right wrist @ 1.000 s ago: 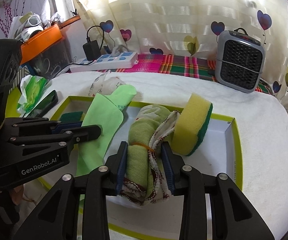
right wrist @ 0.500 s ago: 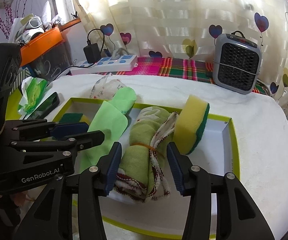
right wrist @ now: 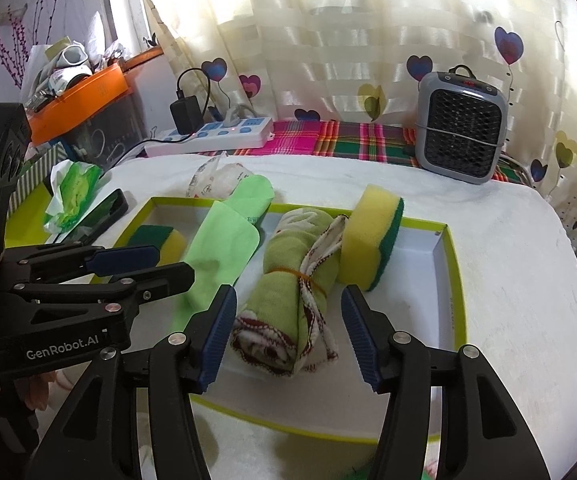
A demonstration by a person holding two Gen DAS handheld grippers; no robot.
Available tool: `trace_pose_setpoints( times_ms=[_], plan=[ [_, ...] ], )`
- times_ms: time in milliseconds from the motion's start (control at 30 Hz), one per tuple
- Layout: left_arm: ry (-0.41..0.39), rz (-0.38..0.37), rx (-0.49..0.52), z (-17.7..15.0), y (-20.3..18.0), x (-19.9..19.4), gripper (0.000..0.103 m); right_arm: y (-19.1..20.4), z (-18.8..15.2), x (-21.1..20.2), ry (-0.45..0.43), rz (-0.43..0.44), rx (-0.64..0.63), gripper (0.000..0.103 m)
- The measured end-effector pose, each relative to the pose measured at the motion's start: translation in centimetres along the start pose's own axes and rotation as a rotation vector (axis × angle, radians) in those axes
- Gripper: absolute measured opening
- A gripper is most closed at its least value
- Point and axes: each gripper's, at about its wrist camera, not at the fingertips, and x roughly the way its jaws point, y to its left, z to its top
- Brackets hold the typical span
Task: Organize soft objects
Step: 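Open both tools to release the glove and towel inside the box, then move both open tools back toward the white sock bundle and green packet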
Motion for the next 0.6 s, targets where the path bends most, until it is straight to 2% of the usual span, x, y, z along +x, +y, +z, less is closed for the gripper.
trace_pose_setpoints(
  times_ms=[600],
  plan=[
    [-0.057,0.003,-0.032,-3.2,0.7,-4.6,0.046,-0.3,-2.5,-3.8,-0.042,-0.001,0.05,0.06]
  ],
)
